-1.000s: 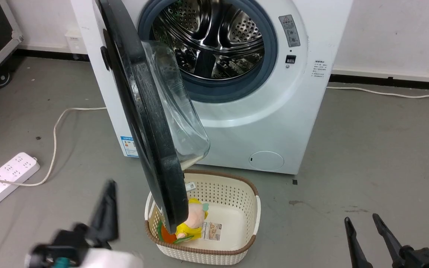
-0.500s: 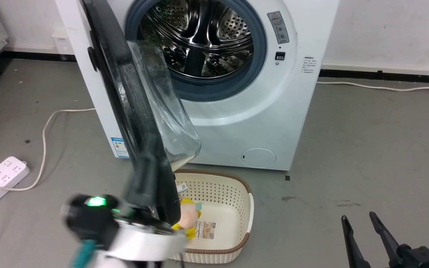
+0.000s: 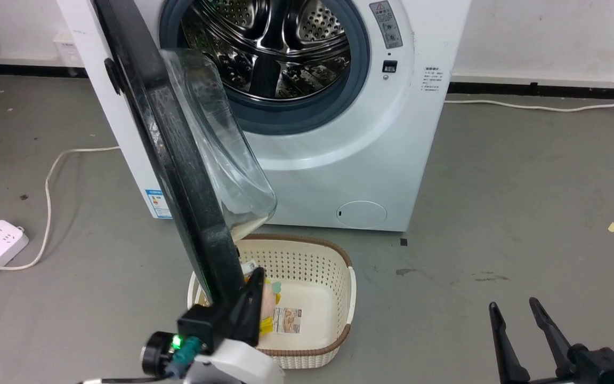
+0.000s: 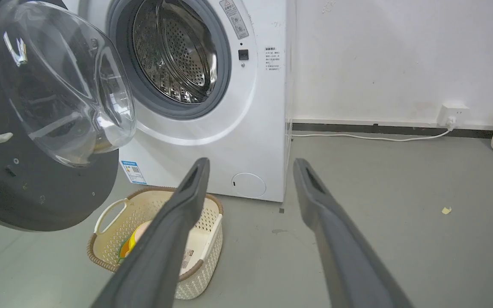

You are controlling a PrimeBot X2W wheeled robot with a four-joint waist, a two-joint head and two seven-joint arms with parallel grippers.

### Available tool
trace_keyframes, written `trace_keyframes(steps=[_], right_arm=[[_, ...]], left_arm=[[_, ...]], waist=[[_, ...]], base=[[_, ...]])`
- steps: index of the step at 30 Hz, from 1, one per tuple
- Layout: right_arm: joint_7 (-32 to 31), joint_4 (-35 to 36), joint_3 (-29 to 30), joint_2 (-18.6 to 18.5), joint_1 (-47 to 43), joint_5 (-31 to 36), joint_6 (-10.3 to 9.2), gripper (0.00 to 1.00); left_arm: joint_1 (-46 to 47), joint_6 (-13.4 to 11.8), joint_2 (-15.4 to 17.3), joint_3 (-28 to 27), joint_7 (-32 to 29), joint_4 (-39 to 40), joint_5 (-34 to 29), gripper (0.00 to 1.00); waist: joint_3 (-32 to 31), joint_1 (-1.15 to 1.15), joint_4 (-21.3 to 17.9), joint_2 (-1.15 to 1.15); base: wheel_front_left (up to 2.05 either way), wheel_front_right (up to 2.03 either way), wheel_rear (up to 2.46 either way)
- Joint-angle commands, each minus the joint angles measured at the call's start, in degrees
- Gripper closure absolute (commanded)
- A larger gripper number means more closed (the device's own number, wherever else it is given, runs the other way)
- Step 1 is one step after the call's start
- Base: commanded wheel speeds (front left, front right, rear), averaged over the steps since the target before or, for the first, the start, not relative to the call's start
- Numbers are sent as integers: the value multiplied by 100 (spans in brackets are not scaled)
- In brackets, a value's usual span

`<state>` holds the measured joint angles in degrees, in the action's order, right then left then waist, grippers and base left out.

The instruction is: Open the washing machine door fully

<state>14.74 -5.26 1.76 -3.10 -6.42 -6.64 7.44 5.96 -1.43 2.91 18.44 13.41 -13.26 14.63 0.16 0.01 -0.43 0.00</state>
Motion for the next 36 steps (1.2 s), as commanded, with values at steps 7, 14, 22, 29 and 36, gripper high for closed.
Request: trace_keyframes(steps=[7, 14, 22, 29, 36], right_arm=[[25, -40, 12, 22, 20, -80, 5, 0], [26, -65, -83, 22, -33, -130, 5, 0], [25, -31, -299, 22, 102, -91, 5, 0], [-98, 108, -439, 23, 343, 102, 5, 0], [-310, 334, -420, 22, 510, 352, 5, 0]], left_arm=[[187, -77, 118, -318, 129, -296, 115, 100], [75, -61, 197, -482, 152, -313, 165, 100], [267, -55, 382, -750, 157, -290, 248, 100], [725, -62, 657, -1227, 158, -345, 430, 100], [1210, -68, 976, -1784, 158, -610, 652, 100]], waist=[[-33, -1, 318, 0], [-102, -1, 955, 0], [223, -1, 1636, 0], [840, -1, 1958, 0], [1374, -1, 2116, 0]], base=[[0, 0, 0], [0, 0, 0], [0, 0, 0], [0, 0, 0], [0, 0, 0]])
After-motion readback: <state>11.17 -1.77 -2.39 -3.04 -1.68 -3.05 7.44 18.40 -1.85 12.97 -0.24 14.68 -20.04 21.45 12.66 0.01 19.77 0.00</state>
